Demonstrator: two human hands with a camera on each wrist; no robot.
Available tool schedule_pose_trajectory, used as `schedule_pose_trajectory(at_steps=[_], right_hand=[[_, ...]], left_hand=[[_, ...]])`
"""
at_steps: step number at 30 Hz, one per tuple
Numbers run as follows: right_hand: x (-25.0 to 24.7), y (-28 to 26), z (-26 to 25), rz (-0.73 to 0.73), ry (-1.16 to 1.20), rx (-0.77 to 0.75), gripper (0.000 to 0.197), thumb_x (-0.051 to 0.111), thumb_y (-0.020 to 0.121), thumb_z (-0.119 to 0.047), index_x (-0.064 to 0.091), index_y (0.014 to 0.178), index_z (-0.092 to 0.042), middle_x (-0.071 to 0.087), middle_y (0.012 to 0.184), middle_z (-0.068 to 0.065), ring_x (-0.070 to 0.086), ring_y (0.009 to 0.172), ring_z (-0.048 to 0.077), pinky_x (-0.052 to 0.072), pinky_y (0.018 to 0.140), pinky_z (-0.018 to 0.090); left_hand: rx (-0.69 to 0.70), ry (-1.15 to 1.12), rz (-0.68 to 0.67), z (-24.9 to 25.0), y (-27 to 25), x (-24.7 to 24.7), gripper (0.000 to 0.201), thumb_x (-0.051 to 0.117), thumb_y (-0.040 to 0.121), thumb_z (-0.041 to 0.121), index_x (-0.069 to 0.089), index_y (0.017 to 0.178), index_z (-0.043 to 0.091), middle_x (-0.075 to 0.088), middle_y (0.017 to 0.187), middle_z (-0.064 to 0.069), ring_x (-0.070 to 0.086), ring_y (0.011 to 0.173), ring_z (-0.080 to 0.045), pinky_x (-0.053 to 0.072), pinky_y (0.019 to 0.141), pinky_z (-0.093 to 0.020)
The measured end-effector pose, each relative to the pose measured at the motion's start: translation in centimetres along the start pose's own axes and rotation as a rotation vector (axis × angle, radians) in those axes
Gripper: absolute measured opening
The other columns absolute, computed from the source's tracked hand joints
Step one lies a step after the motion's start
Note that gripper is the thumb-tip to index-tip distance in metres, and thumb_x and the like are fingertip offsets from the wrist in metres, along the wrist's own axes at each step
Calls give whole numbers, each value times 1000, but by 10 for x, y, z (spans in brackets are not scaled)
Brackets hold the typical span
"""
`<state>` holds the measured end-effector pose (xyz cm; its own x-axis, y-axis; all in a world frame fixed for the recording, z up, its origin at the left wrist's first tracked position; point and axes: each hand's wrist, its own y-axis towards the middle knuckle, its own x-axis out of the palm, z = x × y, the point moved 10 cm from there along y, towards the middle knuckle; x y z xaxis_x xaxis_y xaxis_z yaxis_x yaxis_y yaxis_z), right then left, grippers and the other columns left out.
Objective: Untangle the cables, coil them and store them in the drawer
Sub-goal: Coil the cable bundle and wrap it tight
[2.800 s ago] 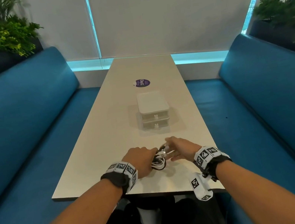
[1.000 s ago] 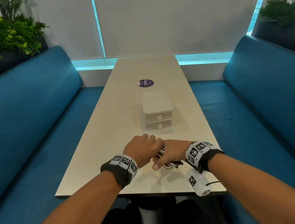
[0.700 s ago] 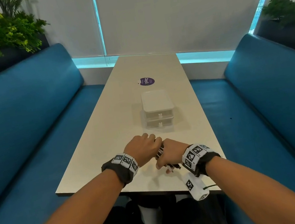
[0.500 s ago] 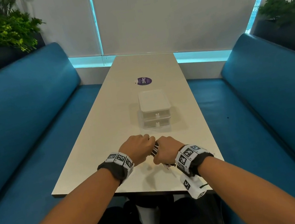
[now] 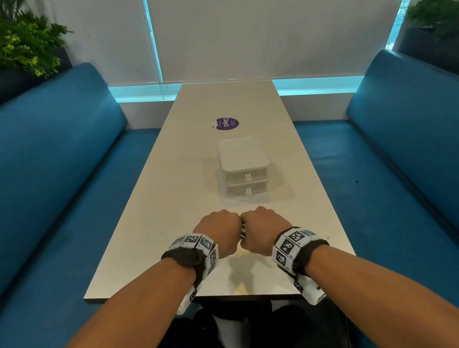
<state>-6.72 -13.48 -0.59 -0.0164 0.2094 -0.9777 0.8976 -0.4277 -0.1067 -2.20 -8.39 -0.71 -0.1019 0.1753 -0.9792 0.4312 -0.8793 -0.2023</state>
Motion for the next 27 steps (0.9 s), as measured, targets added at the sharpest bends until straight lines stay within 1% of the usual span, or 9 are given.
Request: schedule_pose_trajectory(at_steps=[4, 9, 12, 14, 16, 20, 22, 24, 27], right_hand=[[-3, -2, -3, 45, -50, -47, 24, 61, 82, -38, 62, 100, -22, 60, 92, 5, 56, 77, 24, 45, 67, 33], [-10, -4, -8, 58, -113, -91, 20, 60, 82, -36, 62, 94, -20, 56, 81, 3, 58, 74, 26, 47, 65, 33], [-17, -1, -8, 72, -144, -98, 16, 59, 82, -35, 56, 88, -20, 44, 69, -3, 54, 68, 24, 44, 61, 32], [-19, 1, -7, 66, -154, -93, 18, 62, 81, -34, 57, 91, -20, 43, 69, -3, 54, 68, 24, 44, 61, 32], [-19, 1, -6, 62, -153, -91, 21, 65, 80, -35, 59, 94, -20, 47, 73, -1, 56, 70, 25, 46, 62, 32], [-11, 0, -4, 40, -103, -75, 25, 67, 79, -37, 61, 98, -21, 57, 84, 3, 57, 73, 24, 46, 64, 33], [-6, 0, -4, 36, -95, -69, 25, 64, 81, -38, 61, 100, -22, 60, 89, 4, 58, 76, 25, 46, 66, 33], [-3, -1, -4, 34, -104, -72, 23, 60, 82, -38, 62, 99, -22, 60, 89, 4, 58, 76, 25, 46, 66, 33], [2, -2, -4, 22, -120, -79, 21, 58, 82, -38, 63, 96, -23, 58, 85, 3, 59, 76, 25, 44, 64, 32]], left_hand=[[-33, -68, 0, -1, -3, 4, 10, 57, 83, 7, 57, 83, 17, 51, 70, 2, 55, 65, -21, 45, 59, -31], [-42, -183, 7, -5, 0, 7, 5, 56, 85, 13, 59, 82, 16, 56, 71, 0, 53, 59, -17, 41, 54, -28], [-43, -245, 28, -7, 2, 1, 7, 61, 88, 21, 62, 86, 14, 61, 77, -2, 56, 65, -20, 45, 59, -29], [-40, -288, 21, -6, 5, -1, 15, 68, 87, 29, 64, 89, 14, 64, 81, -4, 60, 69, -21, 48, 63, -29], [-53, -312, -4, -6, 7, 0, 18, 73, 84, 31, 61, 83, 17, 64, 79, -2, 61, 68, -21, 50, 63, -29], [-81, -179, -12, -2, 4, 1, 16, 71, 84, 28, 57, 81, 20, 59, 76, 1, 59, 66, -20, 48, 61, -29], [-89, -86, 4, 1, 0, 0, 10, 64, 86, 20, 55, 82, 19, 54, 74, 2, 56, 67, -21, 45, 62, -30], [-87, -34, 21, 3, -4, 1, 8, 59, 85, 14, 53, 81, 18, 48, 70, 2, 54, 67, -21, 44, 62, -31], [-66, -15, 26, 7, -7, 5, 7, 57, 84, 12, 54, 83, 18, 52, 74, 1, 54, 67, -21, 44, 63, -31]])
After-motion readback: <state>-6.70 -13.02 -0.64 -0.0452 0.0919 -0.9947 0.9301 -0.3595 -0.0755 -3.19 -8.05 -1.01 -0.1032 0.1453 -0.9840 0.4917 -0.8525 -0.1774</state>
